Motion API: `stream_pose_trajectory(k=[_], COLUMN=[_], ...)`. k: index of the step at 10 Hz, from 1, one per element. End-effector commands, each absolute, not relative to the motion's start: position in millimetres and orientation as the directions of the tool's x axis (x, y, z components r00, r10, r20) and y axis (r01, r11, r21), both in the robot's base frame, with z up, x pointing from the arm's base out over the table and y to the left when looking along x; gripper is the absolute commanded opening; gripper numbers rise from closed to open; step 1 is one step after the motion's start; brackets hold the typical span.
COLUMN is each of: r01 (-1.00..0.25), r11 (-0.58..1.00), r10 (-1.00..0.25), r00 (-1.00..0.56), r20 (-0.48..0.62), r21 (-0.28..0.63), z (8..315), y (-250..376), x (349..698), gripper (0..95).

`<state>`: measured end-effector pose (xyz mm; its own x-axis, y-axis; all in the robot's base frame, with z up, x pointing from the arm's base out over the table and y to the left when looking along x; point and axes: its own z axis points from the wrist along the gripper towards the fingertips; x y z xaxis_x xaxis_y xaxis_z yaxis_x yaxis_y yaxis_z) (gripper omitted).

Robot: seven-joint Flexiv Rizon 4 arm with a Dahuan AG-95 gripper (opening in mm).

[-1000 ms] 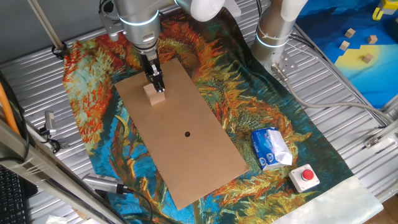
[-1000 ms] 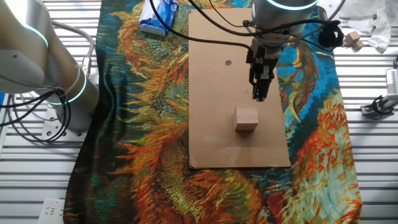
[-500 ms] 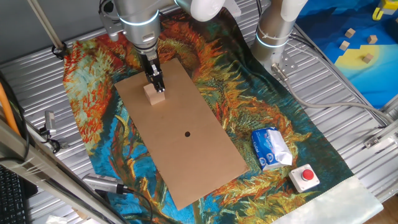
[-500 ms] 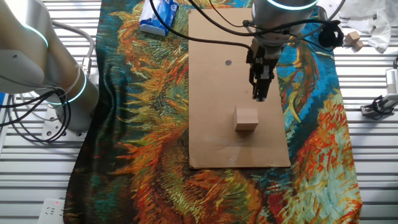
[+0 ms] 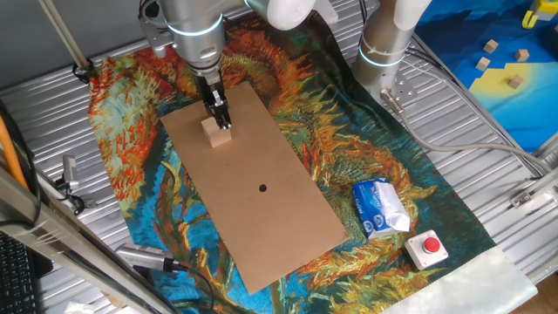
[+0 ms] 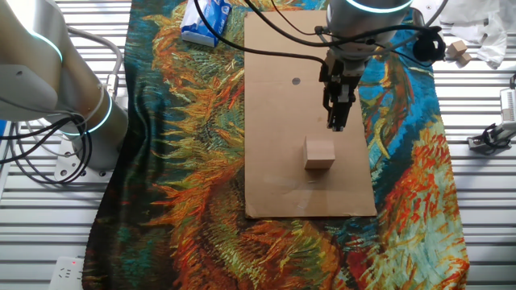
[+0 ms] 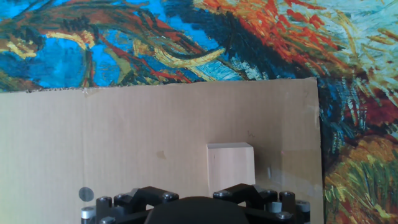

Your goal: Use the gripper to push the small block from left to right

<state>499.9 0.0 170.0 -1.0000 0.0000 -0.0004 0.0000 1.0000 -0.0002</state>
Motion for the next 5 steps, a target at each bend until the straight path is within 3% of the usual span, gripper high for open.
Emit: stream_pose_trajectory(k=[1, 5], r01=[0.051, 0.051], r11=[0.997, 0.998], r10=[0.052, 0.052], r00=[-0.999, -0.999], r20=[-0.012, -0.012], r21=[0.049, 0.046], z=[169.9, 169.9], y=[0.0, 0.0], x=[500.0, 500.0], gripper=[0.0, 0.0])
